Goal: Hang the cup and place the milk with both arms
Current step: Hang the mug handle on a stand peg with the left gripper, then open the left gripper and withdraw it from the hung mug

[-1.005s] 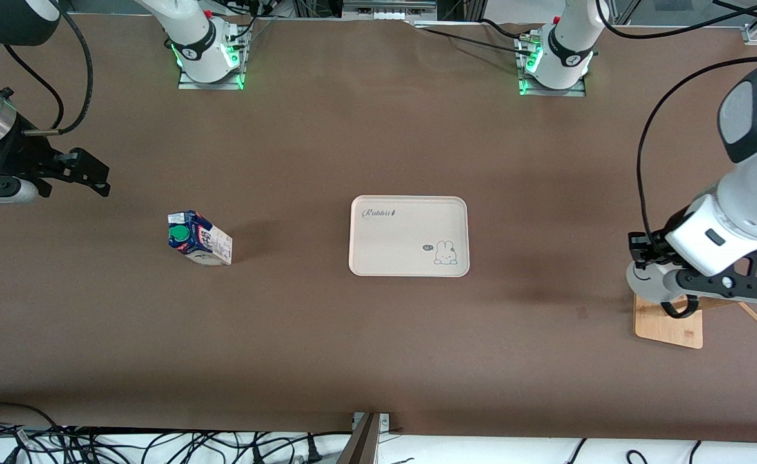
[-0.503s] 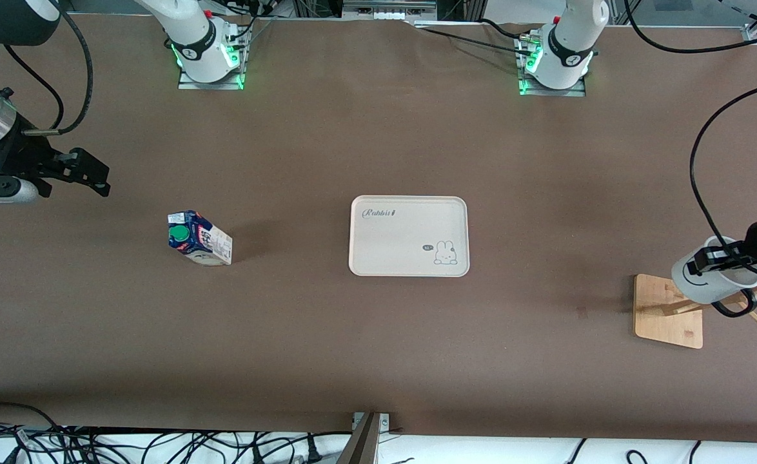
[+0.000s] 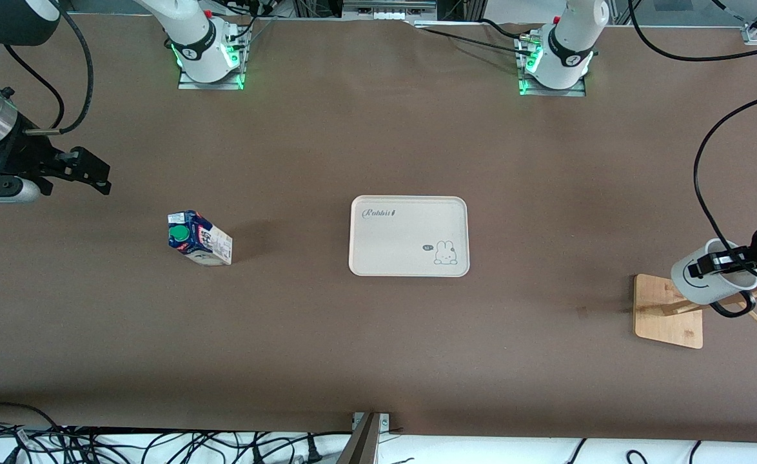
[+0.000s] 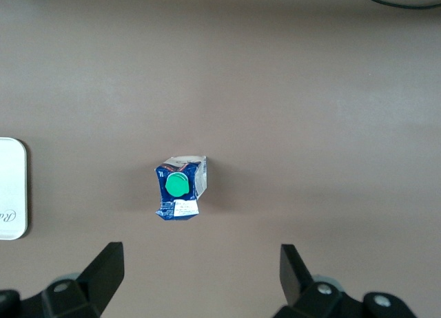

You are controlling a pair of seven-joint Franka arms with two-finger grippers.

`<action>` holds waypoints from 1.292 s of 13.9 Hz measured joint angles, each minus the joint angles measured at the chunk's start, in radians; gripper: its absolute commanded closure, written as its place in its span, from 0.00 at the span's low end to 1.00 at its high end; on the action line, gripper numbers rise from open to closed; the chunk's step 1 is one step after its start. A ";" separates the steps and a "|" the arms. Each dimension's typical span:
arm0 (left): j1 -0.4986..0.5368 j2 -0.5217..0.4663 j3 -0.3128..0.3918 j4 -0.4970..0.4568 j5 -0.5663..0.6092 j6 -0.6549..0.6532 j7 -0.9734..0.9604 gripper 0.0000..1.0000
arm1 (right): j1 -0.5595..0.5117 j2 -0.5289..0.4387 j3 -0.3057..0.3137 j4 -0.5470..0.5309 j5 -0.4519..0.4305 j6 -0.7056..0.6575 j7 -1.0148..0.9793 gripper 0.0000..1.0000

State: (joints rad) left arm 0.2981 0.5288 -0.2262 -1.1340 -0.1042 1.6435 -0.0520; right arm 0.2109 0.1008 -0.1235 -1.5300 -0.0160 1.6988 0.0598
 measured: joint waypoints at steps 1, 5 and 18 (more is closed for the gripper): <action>0.010 0.000 0.000 0.000 -0.001 0.000 0.001 1.00 | 0.000 0.000 0.000 0.000 0.000 0.000 0.000 0.00; 0.060 0.001 0.000 0.000 -0.016 -0.003 0.072 1.00 | 0.000 0.000 0.000 0.000 0.000 -0.002 0.000 0.00; 0.093 -0.085 -0.021 0.006 -0.035 -0.170 0.229 0.00 | 0.000 0.000 0.000 0.000 0.000 -0.010 0.000 0.00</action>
State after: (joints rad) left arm 0.3910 0.4436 -0.2477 -1.1282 -0.1388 1.4733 0.1769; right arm 0.2110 0.1008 -0.1234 -1.5299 -0.0160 1.6892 0.0598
